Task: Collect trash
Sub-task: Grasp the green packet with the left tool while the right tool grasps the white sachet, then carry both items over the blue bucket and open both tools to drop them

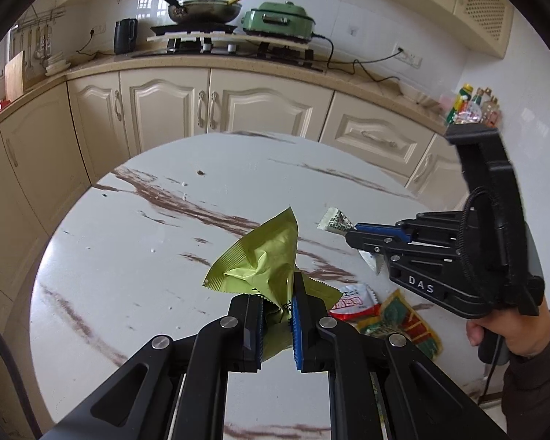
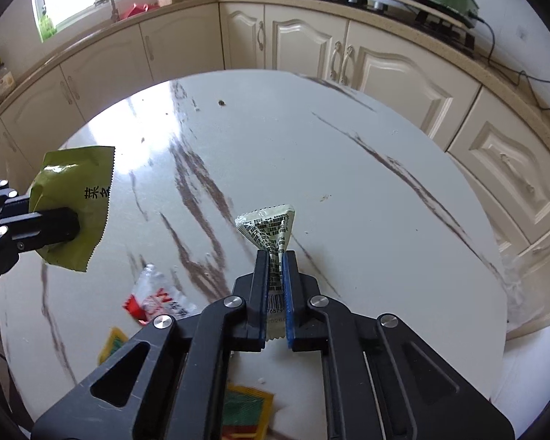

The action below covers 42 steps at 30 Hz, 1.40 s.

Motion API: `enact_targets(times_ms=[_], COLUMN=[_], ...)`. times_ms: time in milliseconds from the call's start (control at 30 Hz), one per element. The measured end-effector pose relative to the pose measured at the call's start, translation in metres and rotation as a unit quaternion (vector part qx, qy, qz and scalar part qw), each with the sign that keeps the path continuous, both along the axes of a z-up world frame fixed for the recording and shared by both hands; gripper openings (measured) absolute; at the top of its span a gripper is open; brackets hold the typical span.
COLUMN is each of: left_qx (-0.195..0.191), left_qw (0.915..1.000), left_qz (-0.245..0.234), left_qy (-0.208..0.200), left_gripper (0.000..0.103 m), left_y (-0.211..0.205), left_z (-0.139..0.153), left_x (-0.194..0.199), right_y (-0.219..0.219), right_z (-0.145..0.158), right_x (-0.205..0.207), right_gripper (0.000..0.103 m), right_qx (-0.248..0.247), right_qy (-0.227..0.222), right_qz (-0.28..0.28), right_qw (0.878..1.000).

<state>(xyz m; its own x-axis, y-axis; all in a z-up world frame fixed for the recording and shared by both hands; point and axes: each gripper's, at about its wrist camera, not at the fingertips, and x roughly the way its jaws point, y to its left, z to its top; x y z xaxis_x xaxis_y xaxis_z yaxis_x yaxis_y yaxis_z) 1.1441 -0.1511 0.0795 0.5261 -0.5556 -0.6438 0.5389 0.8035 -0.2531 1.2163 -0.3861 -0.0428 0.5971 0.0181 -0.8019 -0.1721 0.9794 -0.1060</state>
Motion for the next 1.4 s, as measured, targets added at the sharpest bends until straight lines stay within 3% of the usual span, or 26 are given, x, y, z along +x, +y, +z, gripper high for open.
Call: enact_targets(times_ms=[167, 300, 467, 600, 800, 967, 1233, 1400], left_qx=[-0.029, -0.050, -0.051, -0.040, -0.035, -0.057, -0.054, -0.052], left_qw=[0.9991, 0.9961, 0.9900, 0.9822, 0.9667, 0.9530, 0.9336, 0.9290], left_qz=[0.019, 0.052, 0.114, 0.174, 0.254, 0.287, 0.306, 0.301], left_qy=[-0.026, -0.050, -0.066, -0.059, -0.008, 0.077, 0.178, 0.210], left_gripper=[0.008, 0.008, 0.008, 0.008, 0.008, 0.008, 0.008, 0.008], left_y=[0.061, 0.124, 0.217, 0.295, 0.398, 0.454, 0.519, 0.533], left_z=[0.026, 0.033, 0.027, 0.010, -0.043, -0.113, -0.213, -0.252], left_x=[-0.041, -0.089, -0.151, -0.190, -0.218, -0.206, -0.153, -0.115], right_y=[0.037, 0.096, 0.199, 0.287, 0.404, 0.467, 0.503, 0.513], right_z=[0.050, 0.071, 0.072, 0.053, -0.006, -0.083, -0.223, -0.268], right_x=[-0.034, -0.053, -0.064, -0.062, -0.043, -0.005, 0.059, 0.092], right_gripper=[0.008, 0.008, 0.009, 0.009, 0.009, 0.009, 0.009, 0.013], right_qx=[0.071, 0.098, 0.126, 0.152, 0.155, 0.143, 0.130, 0.129], right_qy=[-0.055, -0.075, -0.081, -0.064, -0.012, 0.057, 0.151, 0.167], right_qz=[0.016, 0.057, 0.115, 0.163, 0.216, 0.222, 0.189, 0.179], right_qw=[0.996, 0.991, 0.982, 0.973, 0.964, 0.963, 0.961, 0.961])
